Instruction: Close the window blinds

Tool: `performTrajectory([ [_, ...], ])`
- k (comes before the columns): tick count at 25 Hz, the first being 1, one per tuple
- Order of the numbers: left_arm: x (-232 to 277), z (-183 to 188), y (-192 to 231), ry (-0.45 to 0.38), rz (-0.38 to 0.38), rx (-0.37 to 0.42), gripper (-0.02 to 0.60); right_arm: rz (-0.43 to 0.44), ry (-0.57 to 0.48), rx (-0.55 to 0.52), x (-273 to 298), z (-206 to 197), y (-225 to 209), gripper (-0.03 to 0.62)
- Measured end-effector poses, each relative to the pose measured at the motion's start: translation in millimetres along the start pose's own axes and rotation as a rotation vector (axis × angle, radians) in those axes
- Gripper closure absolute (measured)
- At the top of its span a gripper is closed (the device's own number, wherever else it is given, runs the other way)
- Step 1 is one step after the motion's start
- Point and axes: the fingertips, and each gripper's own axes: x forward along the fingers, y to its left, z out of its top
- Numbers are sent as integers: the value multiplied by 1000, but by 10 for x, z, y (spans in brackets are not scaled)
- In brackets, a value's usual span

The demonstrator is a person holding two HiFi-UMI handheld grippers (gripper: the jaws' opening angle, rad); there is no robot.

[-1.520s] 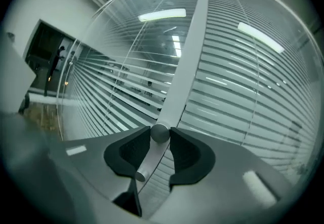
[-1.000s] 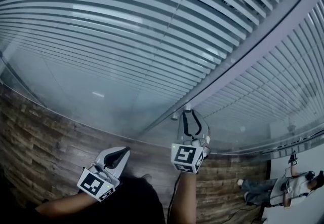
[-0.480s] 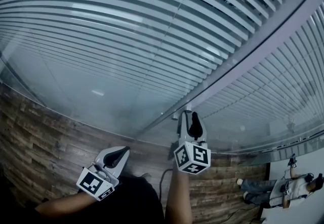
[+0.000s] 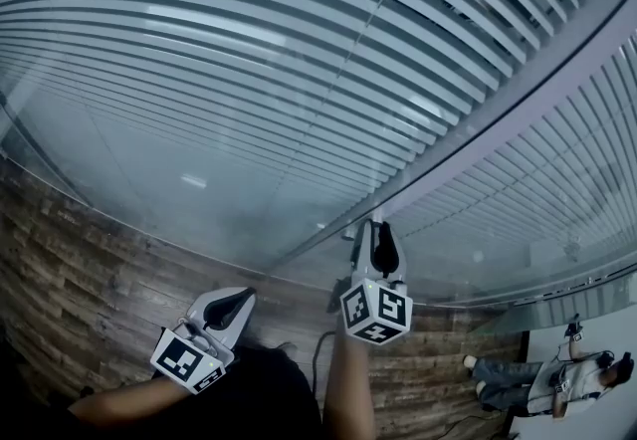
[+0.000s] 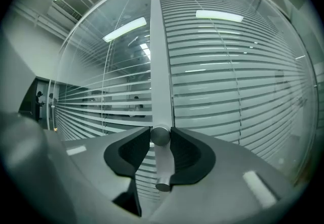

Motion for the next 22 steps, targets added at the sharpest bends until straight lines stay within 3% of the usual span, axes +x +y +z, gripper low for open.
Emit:
performTrajectory([
  [5, -93, 12, -57, -9, 1, 1, 583, 12, 3, -129, -134, 35, 45, 468],
  [12, 36, -117, 20, 9, -11, -11, 583, 60, 120, -582, 30, -117, 144, 467],
  [18, -17, -159, -67, 9, -30, -5, 583, 40, 165, -920, -71, -188, 223, 468],
  [22, -35, -223, -82, 13, -31, -2, 583, 9, 161, -1063, -95, -251, 263, 468],
])
